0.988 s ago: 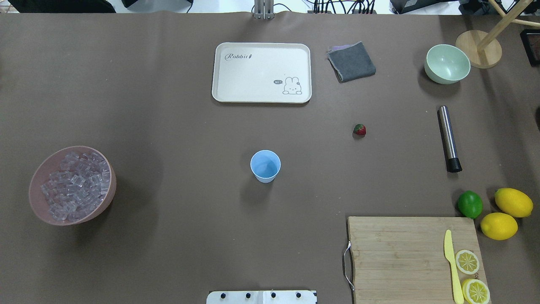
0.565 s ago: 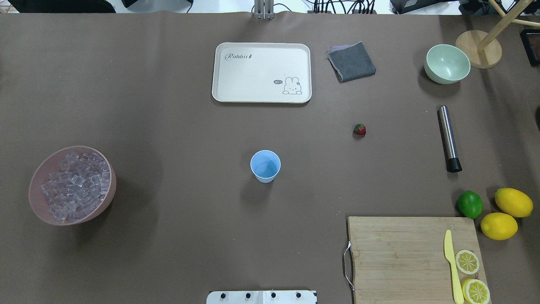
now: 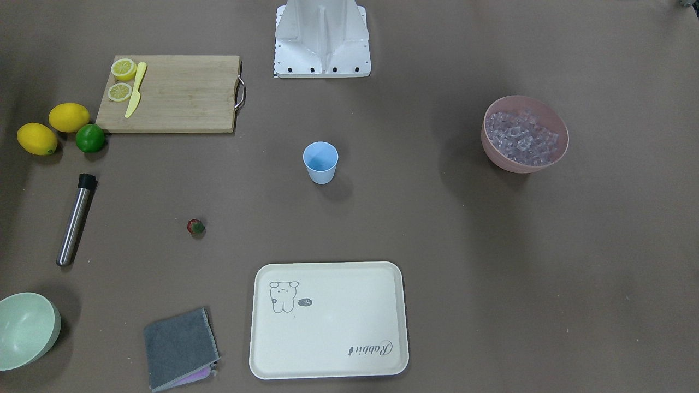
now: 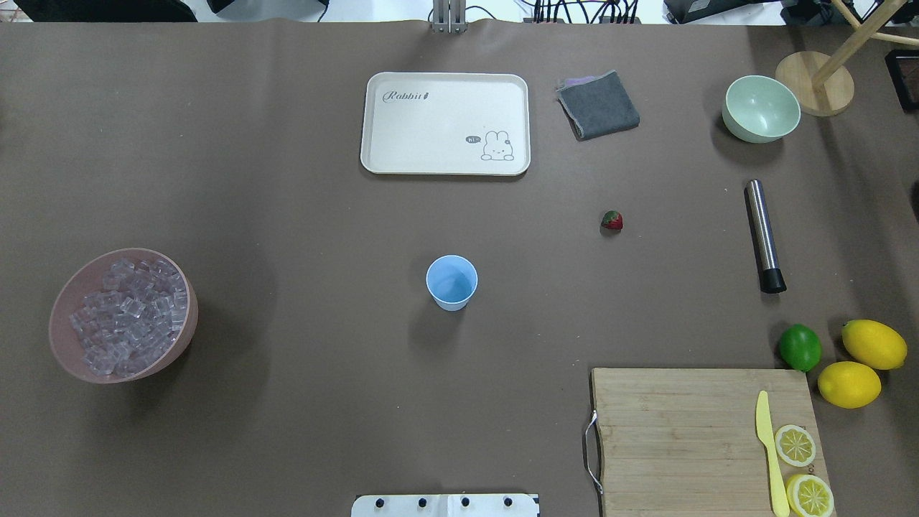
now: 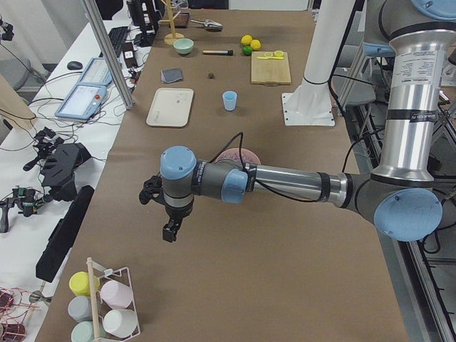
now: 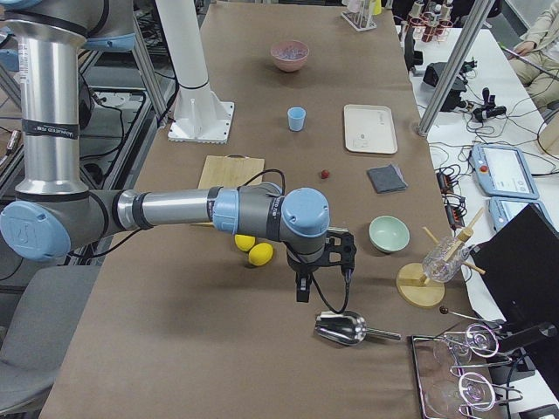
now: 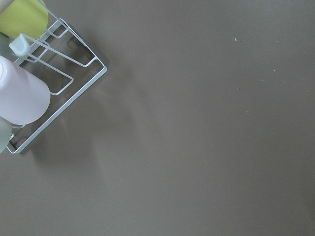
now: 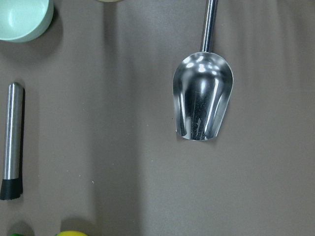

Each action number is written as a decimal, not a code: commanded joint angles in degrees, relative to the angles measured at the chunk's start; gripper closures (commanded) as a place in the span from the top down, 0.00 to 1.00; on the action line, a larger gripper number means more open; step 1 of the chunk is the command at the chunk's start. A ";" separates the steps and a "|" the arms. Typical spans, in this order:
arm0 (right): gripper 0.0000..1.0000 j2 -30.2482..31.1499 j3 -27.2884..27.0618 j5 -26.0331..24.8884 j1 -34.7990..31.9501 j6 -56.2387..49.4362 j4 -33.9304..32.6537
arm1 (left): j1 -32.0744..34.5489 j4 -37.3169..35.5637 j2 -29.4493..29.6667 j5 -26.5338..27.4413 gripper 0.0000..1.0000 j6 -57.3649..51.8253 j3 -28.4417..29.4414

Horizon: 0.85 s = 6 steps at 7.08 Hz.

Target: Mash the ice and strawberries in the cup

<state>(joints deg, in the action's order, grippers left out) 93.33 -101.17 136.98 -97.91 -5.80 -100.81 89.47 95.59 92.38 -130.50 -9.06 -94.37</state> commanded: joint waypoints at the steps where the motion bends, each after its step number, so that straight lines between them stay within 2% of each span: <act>1: 1.00 -0.08 -0.08 1.09 0.09 0.00 0.00 | 0.00 -0.06 0.25 0.16 0.98 -0.08 -0.12; 4: 1.00 -0.08 -0.08 1.18 0.18 0.00 0.00 | 0.09 0.21 -0.71 -0.19 0.98 -0.17 -0.38; 6: 1.00 -0.08 -0.08 1.45 0.18 -0.08 0.00 | -0.43 0.21 -1.41 -0.54 0.98 2.88 -3.70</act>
<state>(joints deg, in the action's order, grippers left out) 93.25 -101.23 138.26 -97.74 -5.82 -100.81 89.45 95.80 91.41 -130.88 -8.45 -95.97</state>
